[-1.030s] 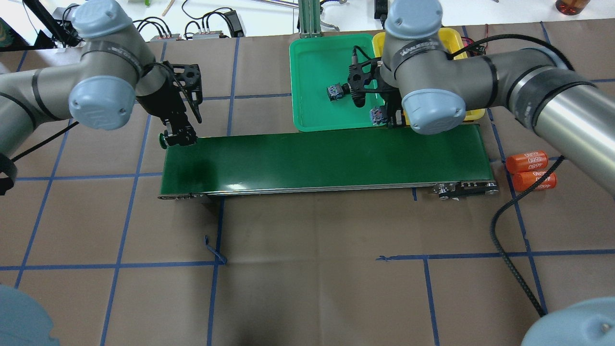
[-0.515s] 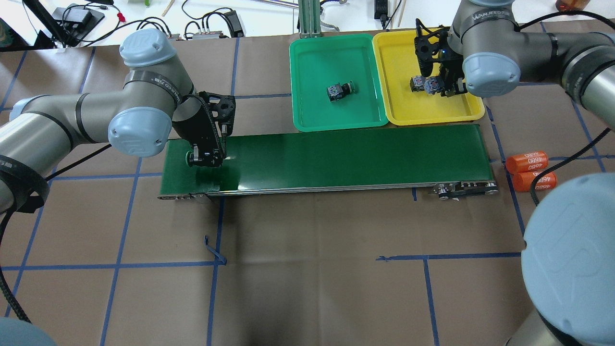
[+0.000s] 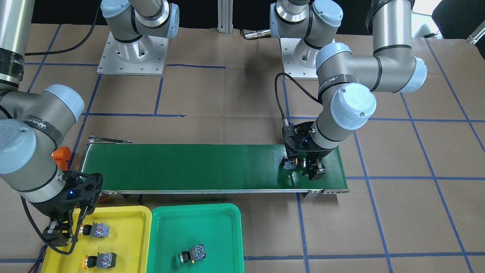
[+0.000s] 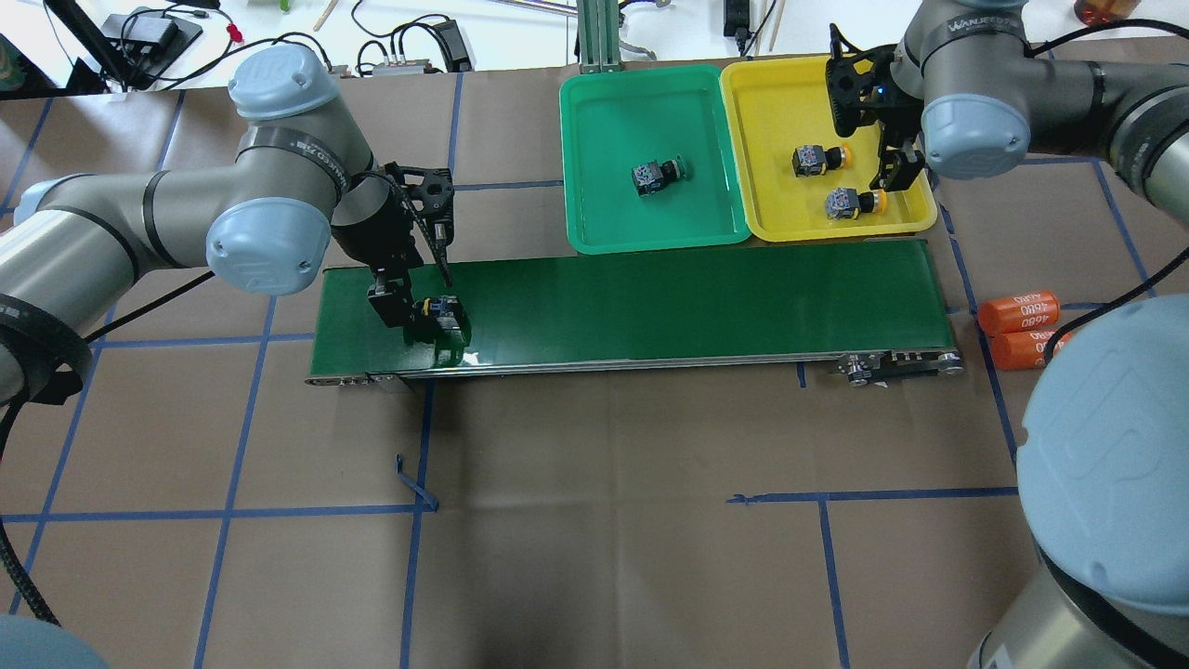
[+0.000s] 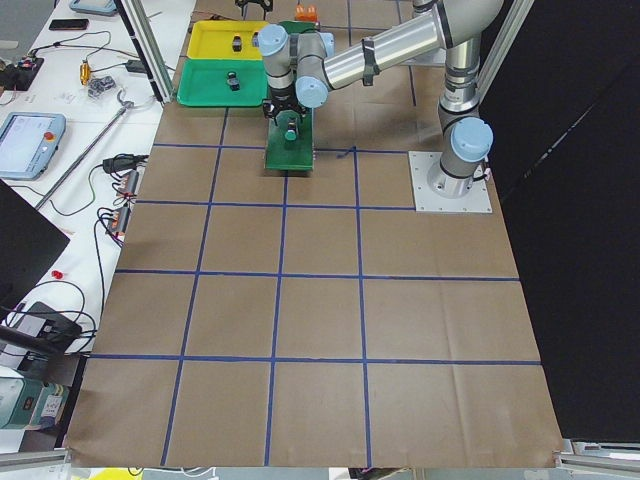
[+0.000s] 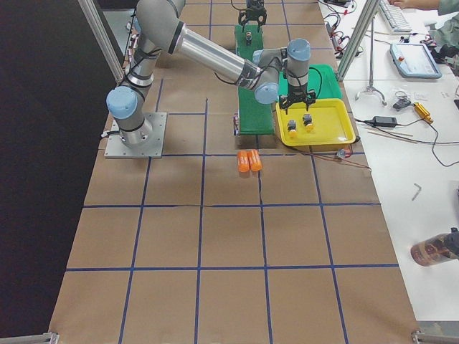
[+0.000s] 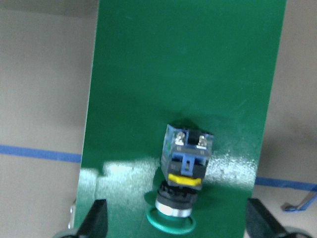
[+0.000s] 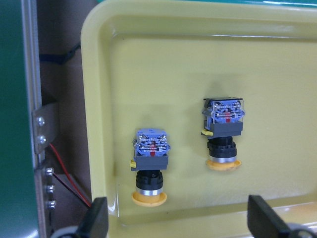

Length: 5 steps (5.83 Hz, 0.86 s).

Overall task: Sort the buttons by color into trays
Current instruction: 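Drop the yellow button into the yellow tray while left places green button on belt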

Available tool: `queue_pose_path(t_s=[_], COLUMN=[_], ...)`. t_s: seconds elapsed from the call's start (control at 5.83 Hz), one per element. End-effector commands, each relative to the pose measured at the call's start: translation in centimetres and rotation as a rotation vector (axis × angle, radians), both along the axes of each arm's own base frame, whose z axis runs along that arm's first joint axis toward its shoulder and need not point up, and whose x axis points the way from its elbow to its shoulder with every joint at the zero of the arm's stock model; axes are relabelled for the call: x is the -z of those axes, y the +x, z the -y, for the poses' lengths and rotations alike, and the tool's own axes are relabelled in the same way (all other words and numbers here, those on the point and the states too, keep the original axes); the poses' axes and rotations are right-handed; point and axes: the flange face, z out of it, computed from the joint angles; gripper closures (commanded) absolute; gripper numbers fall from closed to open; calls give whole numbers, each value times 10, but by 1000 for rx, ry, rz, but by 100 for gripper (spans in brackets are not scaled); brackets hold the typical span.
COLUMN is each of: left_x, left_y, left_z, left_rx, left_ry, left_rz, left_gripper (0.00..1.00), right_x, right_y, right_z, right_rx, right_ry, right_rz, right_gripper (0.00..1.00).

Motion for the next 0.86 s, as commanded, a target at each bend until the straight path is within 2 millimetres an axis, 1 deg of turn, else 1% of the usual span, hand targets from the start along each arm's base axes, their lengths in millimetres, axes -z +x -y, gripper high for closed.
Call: queue_pose_path(t_s=[0.0, 0.17, 0.34, 0.52, 0.69], left_x=[-83, -126, -169, -204, -217], left_y=[-5, -12, -18, -10, 2], left_z=[-27, -45, -61, -63, -64], left_rx=[-419, -582, -684, -756, -996], left_ry=[0, -28, -73, -101, -92], left_rz=[29, 31, 33, 118, 125], left_gripper=[2, 2, 2, 2, 2], right_x=[-45, -57, -80, -96, -98], right_y=[7, 31, 65, 101, 138], right_z=[-22, -45, -74, -100, -118], right_rx=[237, 293, 280, 227, 146], right_ry=[15, 114, 179, 228, 243], right_rz=[60, 73, 68, 57, 37], right_gripper=[0, 0, 0, 0, 0])
